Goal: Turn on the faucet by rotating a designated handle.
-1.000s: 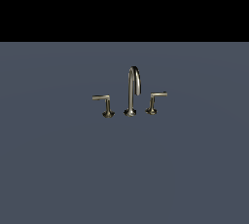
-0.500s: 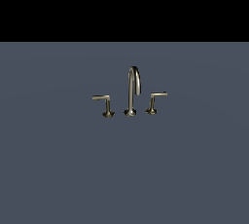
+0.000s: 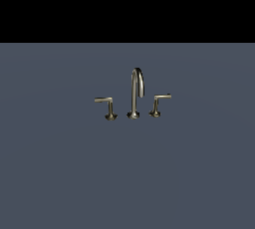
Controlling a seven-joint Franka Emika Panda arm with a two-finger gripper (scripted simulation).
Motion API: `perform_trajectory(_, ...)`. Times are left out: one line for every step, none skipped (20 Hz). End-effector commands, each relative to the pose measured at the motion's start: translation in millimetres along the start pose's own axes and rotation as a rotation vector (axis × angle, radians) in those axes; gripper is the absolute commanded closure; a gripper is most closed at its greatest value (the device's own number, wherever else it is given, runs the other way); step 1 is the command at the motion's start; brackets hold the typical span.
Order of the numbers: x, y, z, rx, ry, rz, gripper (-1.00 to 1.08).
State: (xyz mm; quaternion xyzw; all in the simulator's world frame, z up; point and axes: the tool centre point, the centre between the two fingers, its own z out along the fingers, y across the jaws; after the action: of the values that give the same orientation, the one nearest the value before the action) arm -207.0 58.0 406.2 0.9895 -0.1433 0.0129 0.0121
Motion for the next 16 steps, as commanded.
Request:
perform_trajectory(5.9, -11.8, 14.7, 0.001, -0.002, 0.054, 1.08)
perform_trajectory(8.6, -16.4, 20.4, 0.001, -0.003, 0.075, 1.08)
perform_trajectory(11.3, -21.0, 26.2, 0.002, -0.004, 0.095, 1.08)
perform_trajectory(14.2, -25.5, 31.9, 0.002, -0.004, 0.116, 1.08)
perform_trajectory(17.1, -30.0, 37.7, 0.002, -0.005, 0.137, 1.08)
perform_trajectory(20.1, -34.3, 43.4, 0.003, -0.006, 0.158, 1.08)
perform_trajectory(23.2, -38.6, 49.1, 0.003, -0.007, 0.178, 1.08)
perform_trajectory(26.4, -42.9, 54.8, 0.004, -0.008, 0.199, 1.08)
perform_trajectory(29.7, -47.0, 60.5, 0.004, -0.009, 0.22, 1.08)
perform_trajectory(33.0, -51.1, 66.1, 0.004, -0.01, 0.24, 1.08)
perform_trajectory(36.4, -55.1, 71.7, 0.005, -0.01, 0.26, 1.08)
perform_trajectory(39.9, -59.0, 77.3, 0.005, -0.011, 0.28, 1.08)
perform_trajectory(43.4, -62.8, 82.8, 0.006, -0.012, 0.3, 1.08)
perform_trajectory(47.0, -66.5, 88.3, 0.006, -0.013, 0.32, 1.08)
perform_trajectory(50.7, -70.1, 93.8, 0.006, -0.014, 0.34, 1.08)
perform_trajectory(54.3, -73.6, 99.1, 0.007, -0.015, 0.359, 1.08)
